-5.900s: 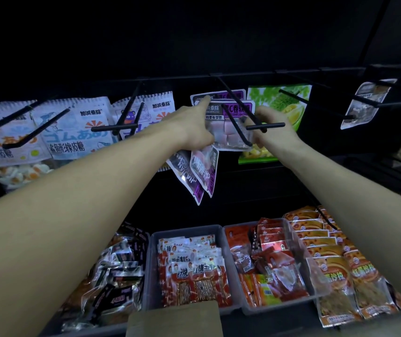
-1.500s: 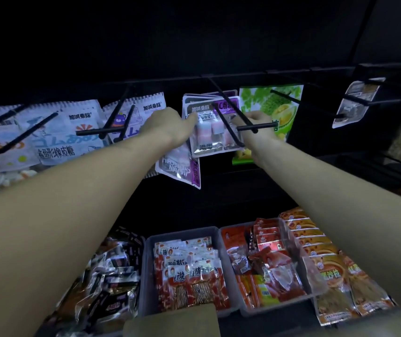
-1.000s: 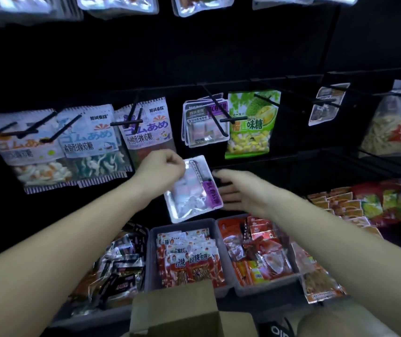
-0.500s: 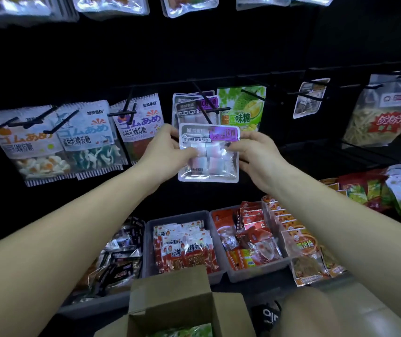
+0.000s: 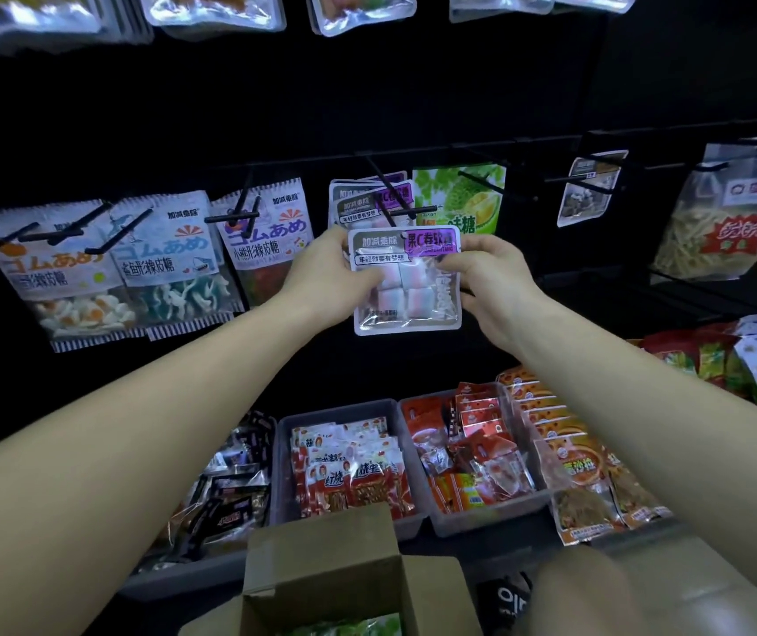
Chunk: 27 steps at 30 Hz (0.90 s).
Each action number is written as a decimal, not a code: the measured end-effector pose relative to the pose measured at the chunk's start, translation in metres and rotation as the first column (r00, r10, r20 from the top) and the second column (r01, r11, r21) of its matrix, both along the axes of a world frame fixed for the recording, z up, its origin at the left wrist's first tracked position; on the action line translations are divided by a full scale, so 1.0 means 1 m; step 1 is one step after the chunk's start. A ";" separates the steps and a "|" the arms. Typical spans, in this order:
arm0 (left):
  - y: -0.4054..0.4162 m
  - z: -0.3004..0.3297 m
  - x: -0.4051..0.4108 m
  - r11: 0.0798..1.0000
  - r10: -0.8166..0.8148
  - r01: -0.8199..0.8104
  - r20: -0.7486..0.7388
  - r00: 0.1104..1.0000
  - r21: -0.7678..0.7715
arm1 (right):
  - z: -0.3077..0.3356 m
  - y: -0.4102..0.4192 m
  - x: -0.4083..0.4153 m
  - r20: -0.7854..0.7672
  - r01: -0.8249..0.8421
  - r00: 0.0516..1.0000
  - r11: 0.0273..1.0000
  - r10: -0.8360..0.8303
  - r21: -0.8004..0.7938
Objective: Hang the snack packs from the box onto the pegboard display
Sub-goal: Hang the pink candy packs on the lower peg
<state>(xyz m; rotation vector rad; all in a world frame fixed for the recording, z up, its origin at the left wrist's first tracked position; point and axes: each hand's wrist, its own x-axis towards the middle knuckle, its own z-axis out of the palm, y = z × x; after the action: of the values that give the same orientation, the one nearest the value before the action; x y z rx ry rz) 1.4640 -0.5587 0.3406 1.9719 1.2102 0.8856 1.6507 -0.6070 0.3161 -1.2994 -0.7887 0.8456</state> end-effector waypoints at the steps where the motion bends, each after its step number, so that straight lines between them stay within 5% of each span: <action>1: 0.002 -0.001 0.001 1.000 -0.001 0.001 -0.001 1.000 0.007 | -0.001 0.001 0.001 0.002 0.003 1.000 1.000 -0.003 -0.001; 21: 0.061 -0.014 0.020 0.990 0.091 -0.075 -0.143 0.986 0.116 | -0.017 0.056 0.006 0.121 0.049 0.991 0.998 -0.054 0.042; 27: 0.098 -0.011 0.025 0.919 0.260 -0.157 -0.257 0.931 0.363 | -0.013 0.097 0.005 0.264 0.072 0.961 0.996 -0.081 0.043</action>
<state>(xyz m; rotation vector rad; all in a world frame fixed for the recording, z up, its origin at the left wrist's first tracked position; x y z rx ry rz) 1.4889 -0.4611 0.3294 2.3478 1.5540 0.9769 1.6557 -0.5098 0.3032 -1.4227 -0.9526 0.6005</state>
